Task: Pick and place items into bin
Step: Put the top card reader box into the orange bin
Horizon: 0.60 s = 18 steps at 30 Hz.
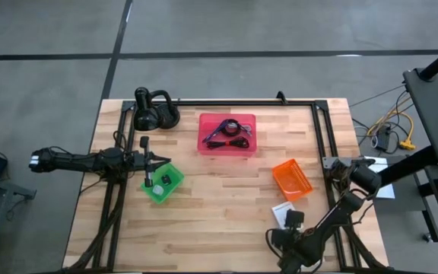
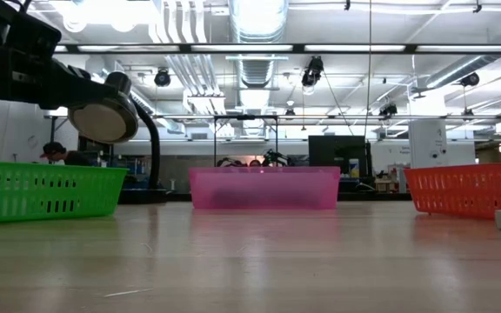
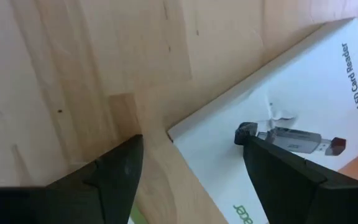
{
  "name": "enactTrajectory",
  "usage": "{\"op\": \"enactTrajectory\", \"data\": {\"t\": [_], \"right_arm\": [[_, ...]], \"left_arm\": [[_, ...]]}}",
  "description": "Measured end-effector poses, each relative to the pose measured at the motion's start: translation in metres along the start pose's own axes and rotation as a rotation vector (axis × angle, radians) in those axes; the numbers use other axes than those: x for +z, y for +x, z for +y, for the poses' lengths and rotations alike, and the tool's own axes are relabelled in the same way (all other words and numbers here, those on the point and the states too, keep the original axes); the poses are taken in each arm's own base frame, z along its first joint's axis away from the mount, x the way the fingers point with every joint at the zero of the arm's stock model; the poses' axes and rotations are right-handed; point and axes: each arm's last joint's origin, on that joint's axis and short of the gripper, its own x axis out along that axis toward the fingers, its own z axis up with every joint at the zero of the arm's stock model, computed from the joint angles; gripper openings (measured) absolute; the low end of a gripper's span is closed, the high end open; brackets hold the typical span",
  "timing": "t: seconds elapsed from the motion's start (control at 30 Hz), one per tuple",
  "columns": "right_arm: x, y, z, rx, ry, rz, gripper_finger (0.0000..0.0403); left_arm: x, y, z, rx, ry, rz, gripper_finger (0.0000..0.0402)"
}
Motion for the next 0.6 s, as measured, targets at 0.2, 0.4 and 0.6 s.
{"op": "enactTrajectory", "data": {"t": [0.2, 0.4, 0.6], "right_arm": [[-0.0007, 0.0054, -0.0029, -0.076, -0.014, -0.001, 0.0257], [-0.0002, 0.0041, -0.0079, -0.126, -0.002, -0.058, 0.0219], [-0.0006, 0.0063, -0.0073, -0.126, 0.018, -0.053, 0.0145]], "left_arm": [[0.0002, -0.0001, 0.0001, 0.001, -0.001, -0.002, 0.0], [0.0002, -0.0001, 0.0001, 0.0, 0.0, -0.002, 0.0], [0.0002, -0.0001, 0.0001, 0.0, 0.0, -0.002, 0.0]]}}
